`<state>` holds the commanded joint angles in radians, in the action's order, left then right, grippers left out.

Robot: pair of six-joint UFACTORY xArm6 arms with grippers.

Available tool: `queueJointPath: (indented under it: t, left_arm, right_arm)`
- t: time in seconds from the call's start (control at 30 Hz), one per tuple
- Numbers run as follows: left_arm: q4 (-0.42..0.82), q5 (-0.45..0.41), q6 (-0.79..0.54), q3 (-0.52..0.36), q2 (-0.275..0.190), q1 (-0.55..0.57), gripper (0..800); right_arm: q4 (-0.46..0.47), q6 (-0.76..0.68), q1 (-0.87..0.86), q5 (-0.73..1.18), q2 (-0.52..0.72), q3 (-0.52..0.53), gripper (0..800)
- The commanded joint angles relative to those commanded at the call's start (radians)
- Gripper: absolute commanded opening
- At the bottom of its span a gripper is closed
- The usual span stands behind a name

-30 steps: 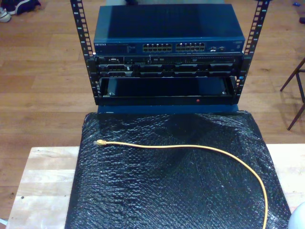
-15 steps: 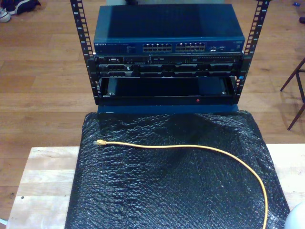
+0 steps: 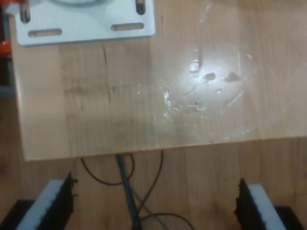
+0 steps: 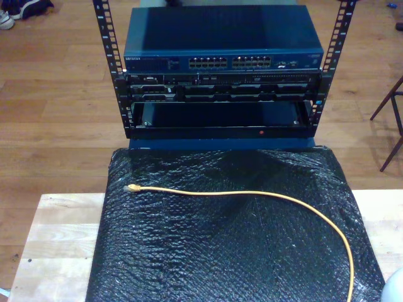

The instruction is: Grab the cable and plug it in

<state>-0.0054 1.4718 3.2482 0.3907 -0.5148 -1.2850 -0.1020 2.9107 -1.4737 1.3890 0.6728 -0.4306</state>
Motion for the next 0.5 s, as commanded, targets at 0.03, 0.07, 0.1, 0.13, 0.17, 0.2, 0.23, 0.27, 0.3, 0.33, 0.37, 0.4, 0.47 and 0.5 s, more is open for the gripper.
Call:
queueJointPath:
  t: [0.03,0.07,0.1,0.13,0.17,0.2,0.23,0.27,0.3,0.33,0.37,0.4,0.47,0.5]
  left_arm:
    - [-0.006,0.012,0.012,0.011,0.002,0.011,800]
    - [-0.018,0.021,0.028,0.021,0.003,0.026,800]
    - [-0.029,0.029,0.043,0.031,0.005,0.046,800]
    - [-0.040,0.037,0.063,0.038,0.005,0.068,800]
    - [-0.046,0.046,0.084,0.048,0.005,0.089,800]
    - [-0.049,0.055,0.103,0.057,0.006,0.109,800]
    - [-0.049,0.064,0.123,0.066,0.008,0.124,800]
    - [-0.049,0.072,0.146,0.072,0.009,0.141,800]
    - [-0.051,0.077,0.167,0.074,0.009,0.158,800]
    - [-0.051,0.080,0.189,0.075,0.009,0.175,800]
    - [-0.051,0.080,0.210,0.075,0.009,0.193,800]
    - [-0.051,0.083,0.227,0.075,0.008,0.207,800]
    - [-0.051,0.084,0.250,0.075,0.009,0.221,800]
    - [-0.051,0.084,0.256,0.075,0.009,0.227,800]
  right_arm:
    - [0.000,-0.018,0.008,0.008,0.000,-0.011,798]
    - [-0.005,-0.038,0.021,0.012,-0.002,-0.021,798]
    - [-0.011,-0.058,0.041,0.015,-0.006,-0.034,798]
    - [-0.021,-0.084,0.061,0.017,-0.015,-0.044,798]
    - [-0.034,-0.112,0.084,0.018,-0.026,-0.058,798]
    - [-0.043,-0.138,0.106,0.026,-0.038,-0.075,798]
    - [-0.046,-0.160,0.123,0.040,-0.051,-0.092,798]
    - [-0.046,-0.181,0.133,0.060,-0.064,-0.112,798]
    - [-0.048,-0.199,0.140,0.080,-0.077,-0.135,798]
    - [-0.049,-0.218,0.144,0.101,-0.089,-0.157,798]
    - [-0.055,-0.236,0.153,0.120,-0.103,-0.178,798]
    - [-0.064,-0.255,0.164,0.135,-0.114,-0.196,798]
    - [-0.106,-0.292,0.192,0.157,-0.133,-0.232,798]
    - [-0.130,-0.307,0.199,0.172,-0.144,-0.250,798]
